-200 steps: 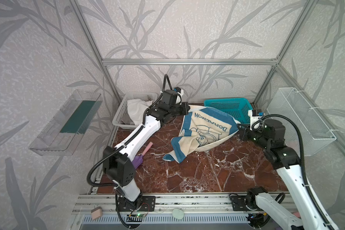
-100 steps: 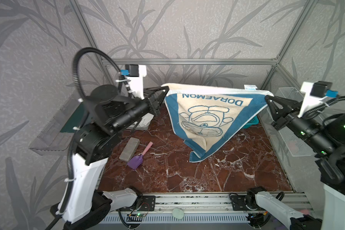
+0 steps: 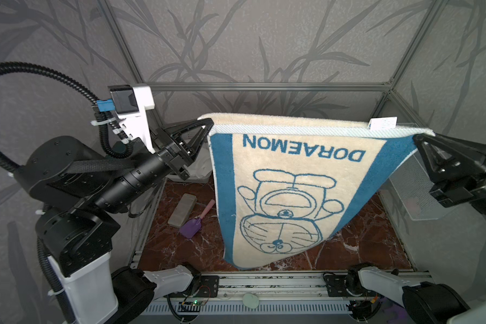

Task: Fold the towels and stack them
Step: 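Grasp the towel's top edge with both grippers and lift it up high, then lower the hanging towel with both grippers, laying it flat on the table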

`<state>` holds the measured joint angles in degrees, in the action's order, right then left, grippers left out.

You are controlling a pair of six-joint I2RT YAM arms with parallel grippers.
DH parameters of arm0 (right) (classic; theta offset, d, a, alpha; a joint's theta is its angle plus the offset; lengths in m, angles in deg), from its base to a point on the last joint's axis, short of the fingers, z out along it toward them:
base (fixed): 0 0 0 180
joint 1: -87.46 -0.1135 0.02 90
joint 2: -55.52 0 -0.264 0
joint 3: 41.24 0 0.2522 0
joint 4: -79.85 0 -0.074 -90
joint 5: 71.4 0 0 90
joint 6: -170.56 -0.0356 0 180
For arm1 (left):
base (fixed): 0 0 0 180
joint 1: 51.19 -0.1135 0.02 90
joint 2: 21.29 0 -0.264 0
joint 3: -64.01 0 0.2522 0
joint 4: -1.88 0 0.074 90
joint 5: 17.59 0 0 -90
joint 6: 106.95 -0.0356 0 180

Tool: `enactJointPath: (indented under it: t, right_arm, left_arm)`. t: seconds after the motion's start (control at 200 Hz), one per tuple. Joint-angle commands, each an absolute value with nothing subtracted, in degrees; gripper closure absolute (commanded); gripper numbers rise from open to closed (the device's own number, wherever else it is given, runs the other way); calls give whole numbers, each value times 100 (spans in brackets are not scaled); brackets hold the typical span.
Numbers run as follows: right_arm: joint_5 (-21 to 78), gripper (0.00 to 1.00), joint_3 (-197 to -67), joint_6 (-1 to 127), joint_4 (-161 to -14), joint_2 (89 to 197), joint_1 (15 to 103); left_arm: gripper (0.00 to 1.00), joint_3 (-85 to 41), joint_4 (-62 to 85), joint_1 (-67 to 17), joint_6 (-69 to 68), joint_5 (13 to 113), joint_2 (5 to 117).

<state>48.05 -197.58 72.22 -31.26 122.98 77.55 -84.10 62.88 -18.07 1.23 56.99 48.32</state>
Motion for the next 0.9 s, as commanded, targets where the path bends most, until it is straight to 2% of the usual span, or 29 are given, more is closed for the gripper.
enactJointPath:
  t: [0.0, 0.16, 0.325, 0.595, 0.765, 0.895]
  right_arm:
    - [4284, 100, -19171, 7148, -3320, 12478, 7797]
    - [4287, 100, -17381, 7054, -4432, 12443, 7797]
    - [4077, 100, -16037, 7118, -5570, 12876, 7797]
    - [4330, 100, -16428, 7229, -6484, 15194, 7654]
    - [4274, 100, -16964, 7402, -6904, 16544, 7425]
    - [4208, 100, -17366, 7451, -6931, 17193, 7402]
  left_arm:
    - [100, -8169, 6481, -1900, -400, 7025, 4822]
    - [100, -7142, 6069, -2106, -718, 7522, 4893]
    - [100, -5779, 5102, -3551, 89, 6271, 5144]
    - [100, -4609, 3664, -4643, 501, 5594, 6353]
    - [100, -4612, 3071, -4911, 685, 5193, 7369]
    - [100, -4717, 2875, -4979, 801, 5000, 7973]
